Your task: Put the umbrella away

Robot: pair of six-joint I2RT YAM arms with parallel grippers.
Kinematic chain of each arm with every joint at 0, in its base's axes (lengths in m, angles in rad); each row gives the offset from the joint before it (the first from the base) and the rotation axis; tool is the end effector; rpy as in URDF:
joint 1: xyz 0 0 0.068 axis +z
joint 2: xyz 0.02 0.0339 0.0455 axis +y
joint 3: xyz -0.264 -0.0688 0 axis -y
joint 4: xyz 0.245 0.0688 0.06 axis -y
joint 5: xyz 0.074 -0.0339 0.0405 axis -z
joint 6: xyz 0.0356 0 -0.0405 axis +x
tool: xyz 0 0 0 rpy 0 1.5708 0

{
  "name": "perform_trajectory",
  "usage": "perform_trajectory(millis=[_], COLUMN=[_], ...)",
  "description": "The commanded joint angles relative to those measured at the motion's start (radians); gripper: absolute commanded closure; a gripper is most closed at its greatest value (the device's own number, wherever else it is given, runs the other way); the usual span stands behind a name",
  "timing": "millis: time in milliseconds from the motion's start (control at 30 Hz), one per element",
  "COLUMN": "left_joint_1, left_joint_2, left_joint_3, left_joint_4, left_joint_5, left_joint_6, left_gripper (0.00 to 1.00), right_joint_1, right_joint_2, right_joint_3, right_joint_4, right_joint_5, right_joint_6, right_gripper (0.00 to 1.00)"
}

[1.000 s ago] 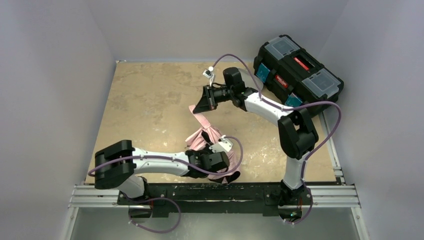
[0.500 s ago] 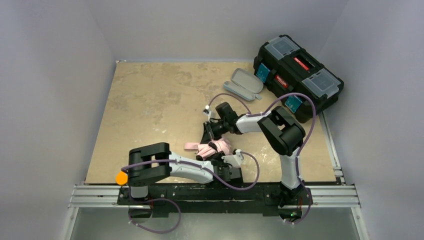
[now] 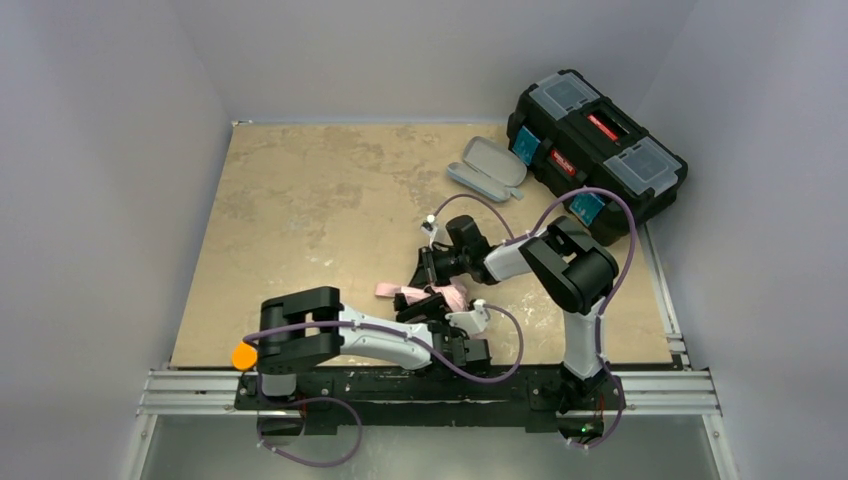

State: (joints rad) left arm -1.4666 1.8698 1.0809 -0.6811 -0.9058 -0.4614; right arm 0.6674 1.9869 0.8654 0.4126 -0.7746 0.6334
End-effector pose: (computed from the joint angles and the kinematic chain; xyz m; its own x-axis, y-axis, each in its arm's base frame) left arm 0.0614 -0.3180 0.1387 -0.3622 0.8224 -0.4387 0.4961 0.5685 0.6563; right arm 0.2694 0.2440 0.0956 -0.9208 -0.1870 -0.3423 -0.3900 0.4261 0.8163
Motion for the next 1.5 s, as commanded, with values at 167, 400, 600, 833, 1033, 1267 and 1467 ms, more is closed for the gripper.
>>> perform_trajectory(millis=[167, 400, 600, 833, 1033, 1267, 1467], left_joint_1=[0.004, 0.004, 0.044, 0.274, 0.330, 0.330, 0.312], left_joint_2=[-0.118, -0.304, -0.458, -0.578, -0.487, -0.368, -0.270], left_joint_3=[0.070, 0.115, 0.116, -0.007, -0.059, -0.184, -0.261], left_joint_4=[-0.231, -0.298, -0.286, -0.073, 0.069, 0.256, 0.399], left_joint_5=[0.156, 0.245, 0.350, 0.648, 0.788, 0.845, 0.808], left_joint_6=[0.025, 0.082, 0.154, 0.286, 0.272, 0.183, 0.121], left_gripper=[0.10, 0.02, 0.00, 0.00, 0.00, 0.01, 0.33], right_joint_1=[0.007, 0.007, 0.007, 0.007, 0.008, 0.007, 0.008], right_joint_2=[0.003, 0.013, 0.011, 0.000, -0.006, -0.007, 0.007], right_joint_3=[-0.027, -0.002, 0.020, 0.024, 0.025, 0.026, 0.033], right_joint_4=[-0.031, -0.033, -0.048, -0.059, -0.066, -0.075, -0.071], right_joint_5=[0.018, 0.012, 0.007, -0.001, -0.001, -0.002, -0.008], right_joint_6=[-0.056, -0.063, -0.074, -0.083, -0.086, -0.092, -0.084], right_gripper=[1.00, 1.00, 1.00, 1.00, 1.00, 1.00, 1.00])
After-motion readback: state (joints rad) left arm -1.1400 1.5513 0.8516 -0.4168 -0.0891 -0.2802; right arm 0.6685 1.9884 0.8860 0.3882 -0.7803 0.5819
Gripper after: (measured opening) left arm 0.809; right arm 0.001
